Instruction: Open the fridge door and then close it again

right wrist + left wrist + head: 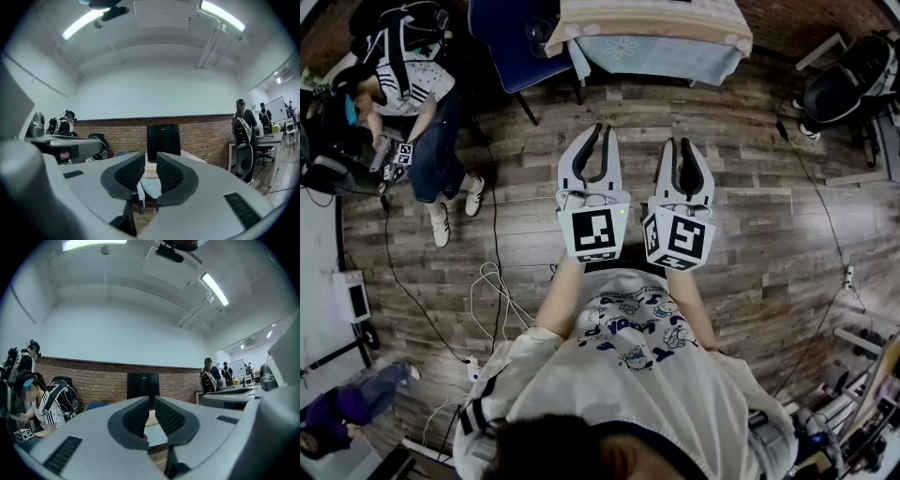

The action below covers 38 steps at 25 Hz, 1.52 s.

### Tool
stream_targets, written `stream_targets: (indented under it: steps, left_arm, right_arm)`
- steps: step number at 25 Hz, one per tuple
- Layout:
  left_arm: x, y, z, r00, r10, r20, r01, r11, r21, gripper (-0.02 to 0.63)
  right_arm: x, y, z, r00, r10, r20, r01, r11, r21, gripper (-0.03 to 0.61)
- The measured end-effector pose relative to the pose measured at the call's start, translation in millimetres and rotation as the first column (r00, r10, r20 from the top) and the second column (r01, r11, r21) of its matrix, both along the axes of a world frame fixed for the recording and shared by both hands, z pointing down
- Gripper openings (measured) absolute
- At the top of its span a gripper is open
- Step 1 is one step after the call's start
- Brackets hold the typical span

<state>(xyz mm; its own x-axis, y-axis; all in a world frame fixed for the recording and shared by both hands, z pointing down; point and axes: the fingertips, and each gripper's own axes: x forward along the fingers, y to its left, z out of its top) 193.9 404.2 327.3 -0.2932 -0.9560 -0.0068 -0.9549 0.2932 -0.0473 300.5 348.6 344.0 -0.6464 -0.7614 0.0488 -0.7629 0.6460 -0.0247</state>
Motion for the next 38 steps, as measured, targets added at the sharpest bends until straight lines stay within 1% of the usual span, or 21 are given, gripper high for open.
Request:
stream_targets:
  steps: [9,16,20,26,30,38]
  left_arm:
    - [-5.1,-0.3,0.5,1.0,-0.007,0.003,0.007,1.0,-0.004,0.049]
    - [-14.7,6.2,5.7,1.0,0.003,0.007,-0.003,1.0,-0.01,0.049]
    - [-21.6,11.2,10.8,1.0,0.004,-0.003,-0.004,1.0,-0.022,0.049]
    - [-31.6,6.4,17.3,1.0,-0.009,-0.017,0.008,1.0,-0.03,0.049]
    - [-41.7,-6.6,25.3,1.0,-0.02,-0.024,0.019,0.999,-0.043,0.049]
    - [-80.0,-57.8,29.0,0.998,-0.065,-0.018,0.064,0.997,-0.047,0.049]
  right_arm:
    - [-2.2,-2.2,0.0,1.0,0.001,-0.004,-0.001,1.0,0.001,0.091]
    - [-14.4,4.5,5.4,1.0,-0.011,0.006,0.011,1.0,-0.011,0.091]
    - [-17.9,9.5,8.7,1.0,-0.001,-0.001,0.001,1.0,-0.019,0.091]
    - [-24.7,6.4,16.6,1.0,-0.011,-0.016,0.011,0.999,-0.03,0.091]
    - [-36.3,-9.0,24.6,1.0,-0.024,-0.016,0.024,0.999,-0.047,0.091]
    - [-79.7,-66.6,26.4,0.997,-0.072,-0.003,0.072,0.996,-0.049,0.091]
